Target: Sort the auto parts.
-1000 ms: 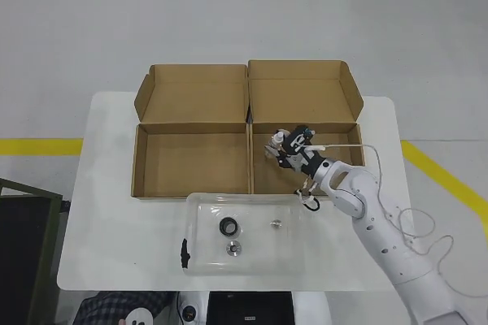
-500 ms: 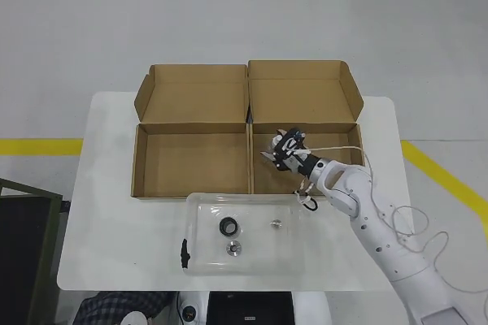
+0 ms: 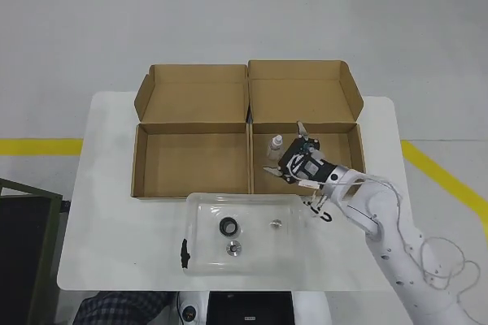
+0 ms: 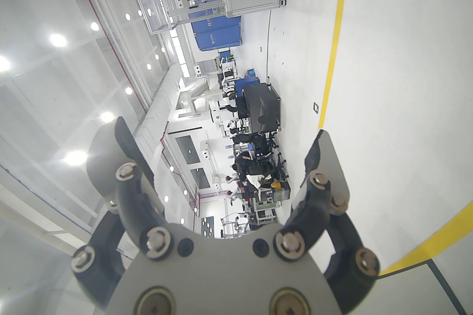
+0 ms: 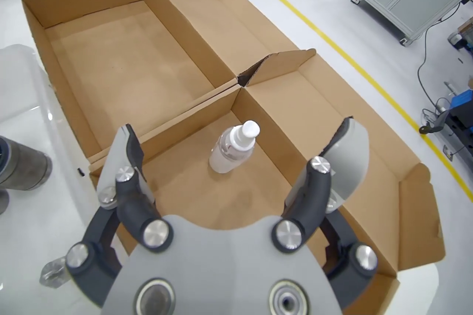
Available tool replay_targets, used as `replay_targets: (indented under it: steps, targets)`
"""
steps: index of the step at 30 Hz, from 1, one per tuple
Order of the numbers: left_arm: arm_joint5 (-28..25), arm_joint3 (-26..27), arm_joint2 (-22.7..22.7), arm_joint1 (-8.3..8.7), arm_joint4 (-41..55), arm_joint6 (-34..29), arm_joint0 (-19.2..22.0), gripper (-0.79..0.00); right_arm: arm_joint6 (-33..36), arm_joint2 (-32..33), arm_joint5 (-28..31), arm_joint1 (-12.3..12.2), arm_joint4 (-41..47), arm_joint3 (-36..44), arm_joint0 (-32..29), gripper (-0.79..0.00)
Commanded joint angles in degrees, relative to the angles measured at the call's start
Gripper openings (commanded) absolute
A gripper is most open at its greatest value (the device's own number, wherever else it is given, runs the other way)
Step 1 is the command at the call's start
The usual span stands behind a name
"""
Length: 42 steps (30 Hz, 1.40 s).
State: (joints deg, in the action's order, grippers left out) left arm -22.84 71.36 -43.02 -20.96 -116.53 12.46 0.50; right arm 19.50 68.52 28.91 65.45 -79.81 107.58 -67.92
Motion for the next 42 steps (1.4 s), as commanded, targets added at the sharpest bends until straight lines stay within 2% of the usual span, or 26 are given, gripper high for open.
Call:
replay_targets:
  steps: [1,8,18,29,42]
  targets:
    - [0.0,0.0,0.0,0.0,0.0,0.0,0.0,0.0,2.0,1.23,1.55,-0.39,0.4,4.09,-2.51,0.0]
    - [0.0,0.0,0.0,0.0,0.0,0.0,0.0,0.0,7.91,3.08,8.23,-1.55,0.71,13.06,-9.73,0.0]
    - [0.0,0.0,0.0,0.0,0.0,0.0,0.0,0.0,15.33,1.6,13.95,-2.55,-0.33,17.73,-15.84,0.0]
    - [0.0,0.0,0.0,0.0,0.0,0.0,0.0,0.0,25.65,-3.22,14.56,-2.86,-5.1,19.12,-16.26,0.0]
    - [0.0,0.0,0.0,0.0,0.0,0.0,0.0,0.0,31.66,-8.18,13.31,-2.52,-6.83,14.8,-12.84,-0.003]
